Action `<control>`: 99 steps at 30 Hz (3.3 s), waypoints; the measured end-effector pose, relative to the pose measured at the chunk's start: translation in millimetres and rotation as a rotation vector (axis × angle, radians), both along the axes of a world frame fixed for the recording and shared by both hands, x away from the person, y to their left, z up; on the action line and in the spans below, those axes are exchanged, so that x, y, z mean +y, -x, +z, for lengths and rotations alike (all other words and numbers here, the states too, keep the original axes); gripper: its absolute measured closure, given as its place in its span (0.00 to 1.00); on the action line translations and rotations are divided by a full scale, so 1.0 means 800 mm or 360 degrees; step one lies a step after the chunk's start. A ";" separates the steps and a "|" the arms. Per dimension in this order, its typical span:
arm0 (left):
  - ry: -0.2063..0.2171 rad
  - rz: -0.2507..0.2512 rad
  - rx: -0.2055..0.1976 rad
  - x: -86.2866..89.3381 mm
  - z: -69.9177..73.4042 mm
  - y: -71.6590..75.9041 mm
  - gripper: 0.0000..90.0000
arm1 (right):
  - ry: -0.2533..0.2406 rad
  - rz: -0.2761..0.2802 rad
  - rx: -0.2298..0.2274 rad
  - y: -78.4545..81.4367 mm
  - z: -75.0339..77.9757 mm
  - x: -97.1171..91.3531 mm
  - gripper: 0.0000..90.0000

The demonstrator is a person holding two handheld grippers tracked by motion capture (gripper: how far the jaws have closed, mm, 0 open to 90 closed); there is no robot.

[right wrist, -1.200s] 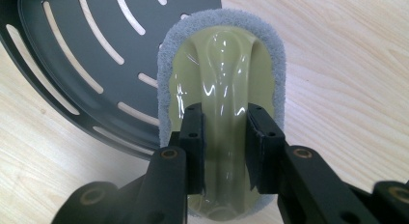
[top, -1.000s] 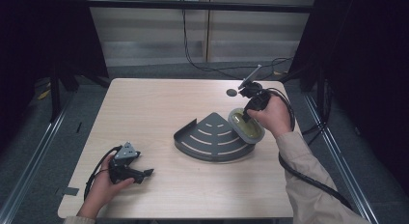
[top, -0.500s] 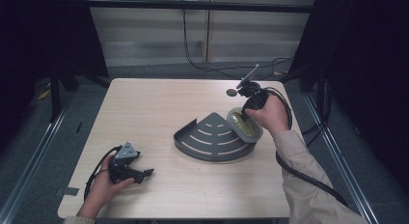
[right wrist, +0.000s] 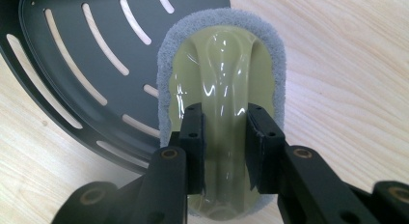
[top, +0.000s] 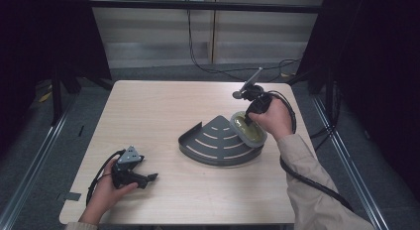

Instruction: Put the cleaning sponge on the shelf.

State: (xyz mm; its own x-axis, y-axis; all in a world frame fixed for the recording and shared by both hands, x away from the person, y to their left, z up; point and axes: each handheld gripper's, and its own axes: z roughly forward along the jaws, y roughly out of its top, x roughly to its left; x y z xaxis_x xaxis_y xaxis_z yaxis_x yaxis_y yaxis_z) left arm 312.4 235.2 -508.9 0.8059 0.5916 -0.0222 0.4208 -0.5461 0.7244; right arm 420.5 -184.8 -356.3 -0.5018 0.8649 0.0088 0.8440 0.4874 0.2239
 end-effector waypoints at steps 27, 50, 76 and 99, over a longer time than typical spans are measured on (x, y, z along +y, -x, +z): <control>0.0000 -0.0003 -0.0002 0.000 0.000 0.000 0.13 | -0.0025 0.0026 0.0035 -0.005 -0.020 0.011 0.79; 0.0000 -0.0003 -0.0003 0.000 0.000 0.000 0.13 | -0.0013 0.0041 0.0056 -0.006 -0.032 0.016 0.79; -0.0001 -0.0003 -0.0002 0.000 0.000 0.000 0.13 | -0.0002 0.0075 0.0080 -0.007 -0.052 0.017 0.79; -0.0001 -0.0003 -0.0003 0.000 0.000 0.000 0.13 | 0.0004 0.0090 0.0100 -0.008 -0.063 0.016 0.79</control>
State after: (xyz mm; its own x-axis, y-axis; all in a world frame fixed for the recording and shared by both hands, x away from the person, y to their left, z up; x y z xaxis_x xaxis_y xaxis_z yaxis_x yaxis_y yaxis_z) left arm 312.5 235.1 -509.0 0.8073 0.5899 -0.0203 0.4181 -0.5472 0.7251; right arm 427.1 -171.9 -406.5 -0.5484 0.8353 0.0397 0.8274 0.5352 0.1702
